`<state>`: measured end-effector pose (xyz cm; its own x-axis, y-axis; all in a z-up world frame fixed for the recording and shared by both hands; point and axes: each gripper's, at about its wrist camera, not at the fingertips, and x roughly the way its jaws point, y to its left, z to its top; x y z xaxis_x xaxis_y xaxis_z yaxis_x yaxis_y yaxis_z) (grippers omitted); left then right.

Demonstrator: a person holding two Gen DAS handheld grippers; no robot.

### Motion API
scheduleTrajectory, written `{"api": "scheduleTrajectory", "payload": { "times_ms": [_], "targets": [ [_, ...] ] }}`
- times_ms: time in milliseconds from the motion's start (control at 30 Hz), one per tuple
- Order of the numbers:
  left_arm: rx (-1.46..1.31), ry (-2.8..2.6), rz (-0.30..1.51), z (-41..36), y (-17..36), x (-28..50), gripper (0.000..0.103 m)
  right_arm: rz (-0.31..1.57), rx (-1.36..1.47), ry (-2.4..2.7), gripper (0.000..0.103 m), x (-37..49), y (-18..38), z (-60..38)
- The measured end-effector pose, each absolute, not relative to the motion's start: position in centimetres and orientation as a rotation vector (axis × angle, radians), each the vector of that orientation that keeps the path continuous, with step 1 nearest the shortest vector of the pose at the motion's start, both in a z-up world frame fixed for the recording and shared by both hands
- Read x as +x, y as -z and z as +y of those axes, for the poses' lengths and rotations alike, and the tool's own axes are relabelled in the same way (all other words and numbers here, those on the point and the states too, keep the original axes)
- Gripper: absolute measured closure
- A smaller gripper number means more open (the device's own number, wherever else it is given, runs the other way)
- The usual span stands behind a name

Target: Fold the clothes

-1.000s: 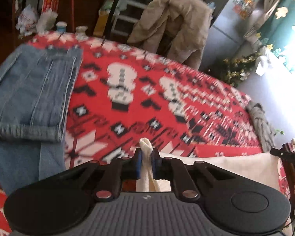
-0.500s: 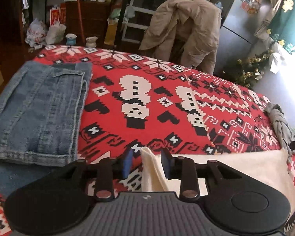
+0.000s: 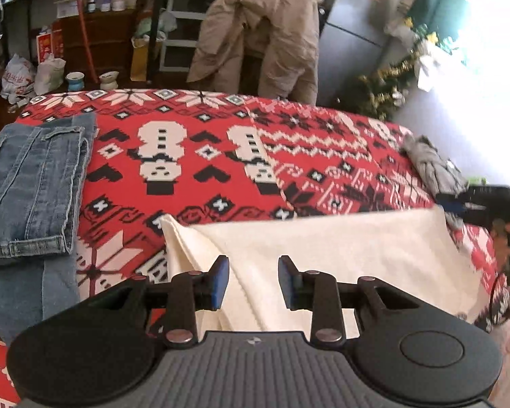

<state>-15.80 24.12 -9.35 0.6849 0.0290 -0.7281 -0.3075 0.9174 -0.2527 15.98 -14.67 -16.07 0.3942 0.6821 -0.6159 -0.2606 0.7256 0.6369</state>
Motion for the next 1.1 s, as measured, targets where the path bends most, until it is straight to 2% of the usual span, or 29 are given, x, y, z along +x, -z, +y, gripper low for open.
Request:
{"api": "scheduleTrajectory", "payload": {
  "times_ms": [133,367,567,733,867,1100],
  "targets": [
    [-0.407,-0.159,0.805,23.7,9.3,-16.8,0.072,0.983,0.497,-0.622,0.075,15.3,15.2,-16.4],
    [-0.543,-0.126,0.814,22.3,9.5,-19.3,0.072,1.057,0.395,-0.713,0.074,8.2,13.3,-17.7],
    [-0.664,-0.179,0.821,21.1,10.3,-21.6,0.065,1.094,0.472,-0.665,0.069,2.8,13.9,-18.8],
    [-0.827,-0.277,0.819,21.1,12.0,-23.0,0.064,1.081,0.569,-0.592,0.068,0.5,14.8,-19.3],
    [-1.025,-0.301,0.740,21.6,13.3,-24.6,0.064,1.088,0.606,-0.534,0.068,-0.8,15.5,-19.8],
    [-1.133,-0.296,0.719,20.2,15.1,-24.3,0.064,1.115,0.704,-0.544,0.069,-2.3,17.3,-18.9]
  ]
}}
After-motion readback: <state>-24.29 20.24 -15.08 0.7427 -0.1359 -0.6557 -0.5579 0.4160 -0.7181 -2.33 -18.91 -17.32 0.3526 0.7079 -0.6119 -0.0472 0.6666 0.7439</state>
